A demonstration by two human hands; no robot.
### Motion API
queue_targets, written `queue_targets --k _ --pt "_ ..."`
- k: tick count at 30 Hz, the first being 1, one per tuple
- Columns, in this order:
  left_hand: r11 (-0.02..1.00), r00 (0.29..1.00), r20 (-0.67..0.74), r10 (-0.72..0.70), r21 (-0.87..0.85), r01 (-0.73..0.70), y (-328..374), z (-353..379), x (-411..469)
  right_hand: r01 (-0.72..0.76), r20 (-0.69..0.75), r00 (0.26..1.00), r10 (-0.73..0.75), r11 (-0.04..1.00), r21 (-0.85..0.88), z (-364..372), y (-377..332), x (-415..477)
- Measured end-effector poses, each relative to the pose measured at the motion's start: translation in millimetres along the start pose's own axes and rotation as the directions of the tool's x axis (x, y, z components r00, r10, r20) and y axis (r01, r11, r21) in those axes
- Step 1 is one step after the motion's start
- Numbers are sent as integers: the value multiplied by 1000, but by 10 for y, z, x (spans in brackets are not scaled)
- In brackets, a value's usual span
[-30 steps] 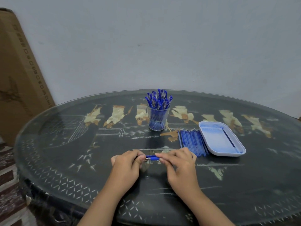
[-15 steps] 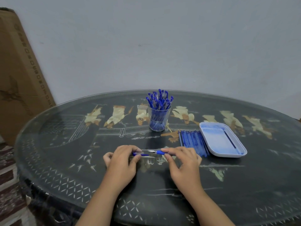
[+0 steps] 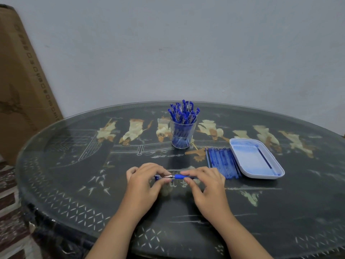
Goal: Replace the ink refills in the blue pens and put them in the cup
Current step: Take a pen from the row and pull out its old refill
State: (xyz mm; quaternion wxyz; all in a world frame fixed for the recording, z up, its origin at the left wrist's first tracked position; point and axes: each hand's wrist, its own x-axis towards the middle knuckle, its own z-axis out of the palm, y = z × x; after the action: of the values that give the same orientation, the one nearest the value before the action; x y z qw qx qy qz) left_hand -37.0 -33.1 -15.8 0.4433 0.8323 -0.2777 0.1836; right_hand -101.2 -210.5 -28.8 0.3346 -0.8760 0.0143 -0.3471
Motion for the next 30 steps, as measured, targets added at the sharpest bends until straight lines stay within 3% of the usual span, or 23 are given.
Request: queue_targets --k 6,9,12,30 --pt "993 998 67 6 114 -13 5 27 -13 28 -23 999 -27 999 31 -20 -16 5" --pt "996 997 35 -62 59 60 41 -8 -17 25 -27 999 -24 999 33 -24 -22 5" --pt "998 998 51 -40 -38 42 43 -23 -3 18 -29 999 -18 1000 20 -28 -17 5" --pt "980 994 89 -67 -181 82 49 -59 39 24 -22 999 -25 1000 -18 -26 -18 2"
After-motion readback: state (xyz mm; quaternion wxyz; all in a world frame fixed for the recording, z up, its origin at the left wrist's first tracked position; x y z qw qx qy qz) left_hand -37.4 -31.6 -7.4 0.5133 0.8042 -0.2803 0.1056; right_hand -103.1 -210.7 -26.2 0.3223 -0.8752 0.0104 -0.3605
